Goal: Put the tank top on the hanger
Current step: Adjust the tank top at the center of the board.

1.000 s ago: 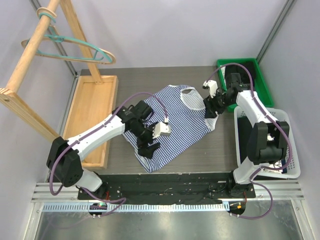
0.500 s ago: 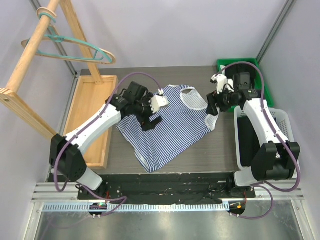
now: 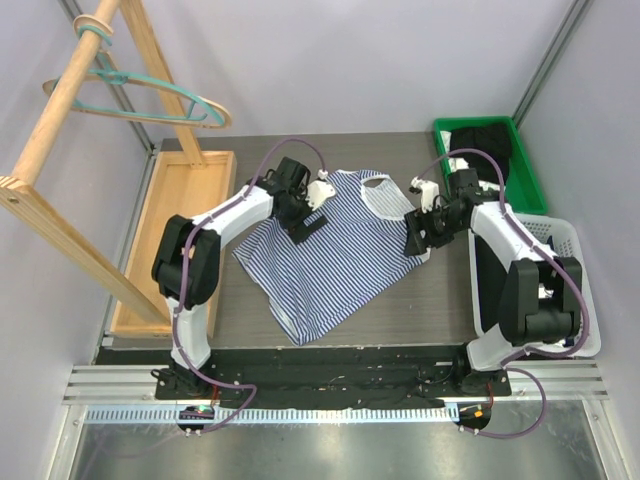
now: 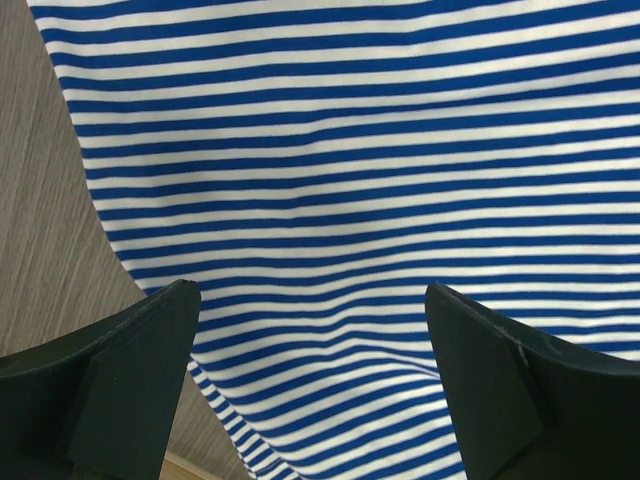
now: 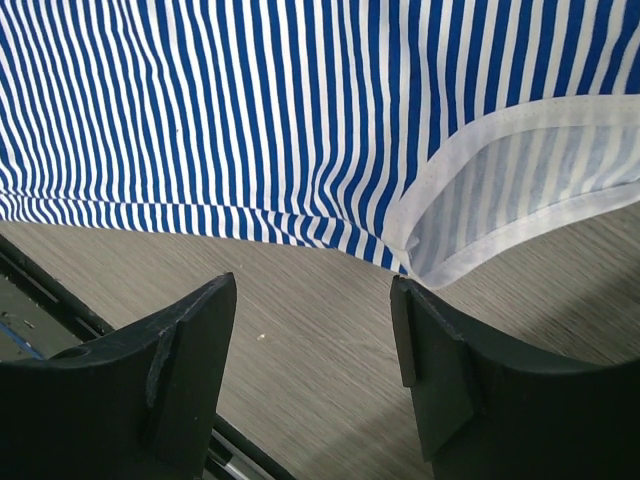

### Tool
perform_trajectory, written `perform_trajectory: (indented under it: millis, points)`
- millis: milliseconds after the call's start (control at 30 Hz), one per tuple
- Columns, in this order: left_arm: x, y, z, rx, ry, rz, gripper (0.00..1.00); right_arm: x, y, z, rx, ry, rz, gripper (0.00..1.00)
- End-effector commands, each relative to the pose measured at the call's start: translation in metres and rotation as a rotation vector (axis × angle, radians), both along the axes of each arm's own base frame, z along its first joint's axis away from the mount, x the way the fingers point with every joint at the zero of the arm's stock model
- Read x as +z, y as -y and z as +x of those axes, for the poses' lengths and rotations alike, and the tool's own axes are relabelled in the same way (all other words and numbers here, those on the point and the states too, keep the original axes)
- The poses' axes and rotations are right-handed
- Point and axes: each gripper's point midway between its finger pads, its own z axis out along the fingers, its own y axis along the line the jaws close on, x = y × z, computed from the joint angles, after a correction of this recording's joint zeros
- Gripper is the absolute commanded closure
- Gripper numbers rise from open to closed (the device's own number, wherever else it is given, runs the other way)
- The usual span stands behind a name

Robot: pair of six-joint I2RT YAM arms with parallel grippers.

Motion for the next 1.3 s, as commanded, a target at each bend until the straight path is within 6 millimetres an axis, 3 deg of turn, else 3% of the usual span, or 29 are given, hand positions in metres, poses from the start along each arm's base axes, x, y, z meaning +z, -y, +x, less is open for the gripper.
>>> perform_trajectory:
  millis: [0,233,400,667,867,933,1000,1033,1067,1100,1133,1200,1233,1267]
  points:
    - [0.011,0.011,0.026,0.03,0.074,-0.033,0.0,-0.005,-0.011,0.019,-0.042,-0.005,0.012,0.3]
    - [-0.016,0.002,0.013,0.018,0.023,0.008,0.0,-0.035,-0.014,0.048,-0.111,-0.042,-0.085,0.31]
    - [-0.03,0.001,-0.007,-0.018,-0.045,0.008,0.01,-0.052,-0.005,0.074,-0.194,-0.024,-0.193,0.31]
    - [-0.059,0.001,-0.051,-0.109,-0.224,-0.011,0.13,-0.054,-0.003,0.111,-0.22,0.016,-0.24,0.31]
    - [-0.066,0.006,-0.077,-0.162,-0.341,-0.048,0.21,-0.073,-0.004,0.14,-0.215,0.004,-0.266,0.31]
    - [-0.064,0.008,-0.085,-0.177,-0.368,-0.064,0.22,-0.071,-0.009,0.156,-0.212,0.02,-0.262,0.31]
    - [-0.061,0.009,-0.091,-0.19,-0.379,-0.067,0.22,-0.087,-0.013,0.164,-0.203,-0.003,-0.273,0.31]
    - [-0.06,0.011,-0.093,-0.197,-0.387,-0.074,0.22,-0.078,-0.017,0.178,-0.202,0.024,-0.266,0.31]
    - [-0.059,0.012,-0.097,-0.203,-0.395,-0.072,0.22,-0.092,-0.021,0.181,-0.193,0.001,-0.27,0.31]
    - [-0.059,0.014,-0.101,-0.213,-0.401,-0.071,0.22,-0.091,-0.024,0.188,-0.187,0.006,-0.263,0.31]
    - [-0.058,0.014,-0.106,-0.219,-0.415,-0.07,0.22,-0.079,-0.033,0.203,-0.181,0.04,-0.251,0.31]
    - [-0.059,0.019,-0.115,-0.243,-0.427,-0.059,0.22,-0.09,-0.042,0.209,-0.158,0.018,-0.248,0.31]
    - [-0.059,0.02,-0.121,-0.252,-0.438,-0.053,0.22,-0.074,-0.056,0.226,-0.139,0.072,-0.228,0.31]
    - [-0.061,0.021,-0.128,-0.265,-0.452,-0.047,0.22,-0.071,-0.063,0.231,-0.127,0.081,-0.217,0.31]
